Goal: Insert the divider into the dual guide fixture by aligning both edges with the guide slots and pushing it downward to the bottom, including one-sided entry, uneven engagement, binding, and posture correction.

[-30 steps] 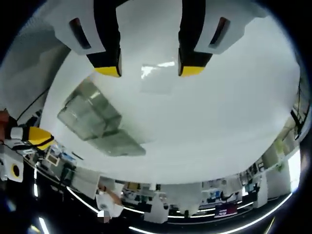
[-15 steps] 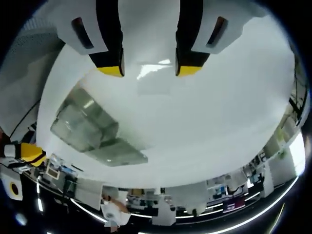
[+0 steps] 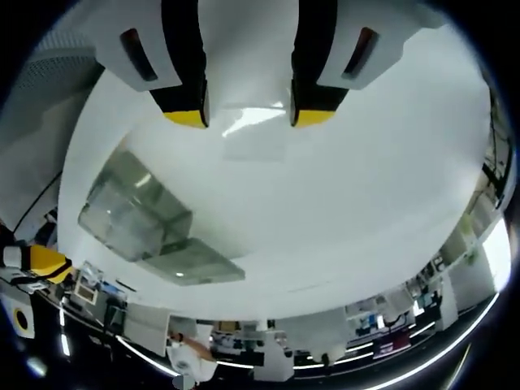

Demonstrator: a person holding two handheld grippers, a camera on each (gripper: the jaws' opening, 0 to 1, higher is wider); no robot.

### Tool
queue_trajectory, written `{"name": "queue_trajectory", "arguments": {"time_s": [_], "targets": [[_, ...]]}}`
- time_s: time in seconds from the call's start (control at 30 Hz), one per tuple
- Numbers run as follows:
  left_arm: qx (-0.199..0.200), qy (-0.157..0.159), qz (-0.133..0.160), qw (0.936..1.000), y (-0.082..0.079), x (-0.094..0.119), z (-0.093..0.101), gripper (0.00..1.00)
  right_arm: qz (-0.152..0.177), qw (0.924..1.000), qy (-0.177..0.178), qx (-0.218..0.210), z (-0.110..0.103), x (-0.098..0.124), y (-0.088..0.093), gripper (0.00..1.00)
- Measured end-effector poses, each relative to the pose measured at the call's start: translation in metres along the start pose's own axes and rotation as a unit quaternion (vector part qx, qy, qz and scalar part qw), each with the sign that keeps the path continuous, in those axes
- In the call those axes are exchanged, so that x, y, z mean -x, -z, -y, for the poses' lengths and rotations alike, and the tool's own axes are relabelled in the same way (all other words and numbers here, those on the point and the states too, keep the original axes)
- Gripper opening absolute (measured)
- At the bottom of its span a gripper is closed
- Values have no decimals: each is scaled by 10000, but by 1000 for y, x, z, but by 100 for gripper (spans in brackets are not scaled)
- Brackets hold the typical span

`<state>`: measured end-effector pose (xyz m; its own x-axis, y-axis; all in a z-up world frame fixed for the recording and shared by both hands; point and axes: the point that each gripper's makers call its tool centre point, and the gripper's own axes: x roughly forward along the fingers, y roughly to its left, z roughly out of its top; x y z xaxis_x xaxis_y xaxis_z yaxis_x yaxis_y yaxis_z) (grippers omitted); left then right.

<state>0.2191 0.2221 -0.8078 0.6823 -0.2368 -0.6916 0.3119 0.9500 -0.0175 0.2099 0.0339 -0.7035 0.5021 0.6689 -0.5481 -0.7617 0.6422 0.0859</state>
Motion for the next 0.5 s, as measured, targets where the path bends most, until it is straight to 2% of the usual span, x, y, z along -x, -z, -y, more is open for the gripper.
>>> {"name": "queue_trajectory", "arguments": {"time_s": [0.5], "targets": [[-349, -87, -93, 9993, 3, -1, -1, 33, 44, 10000, 22, -8, 2, 1, -3, 0]]}}
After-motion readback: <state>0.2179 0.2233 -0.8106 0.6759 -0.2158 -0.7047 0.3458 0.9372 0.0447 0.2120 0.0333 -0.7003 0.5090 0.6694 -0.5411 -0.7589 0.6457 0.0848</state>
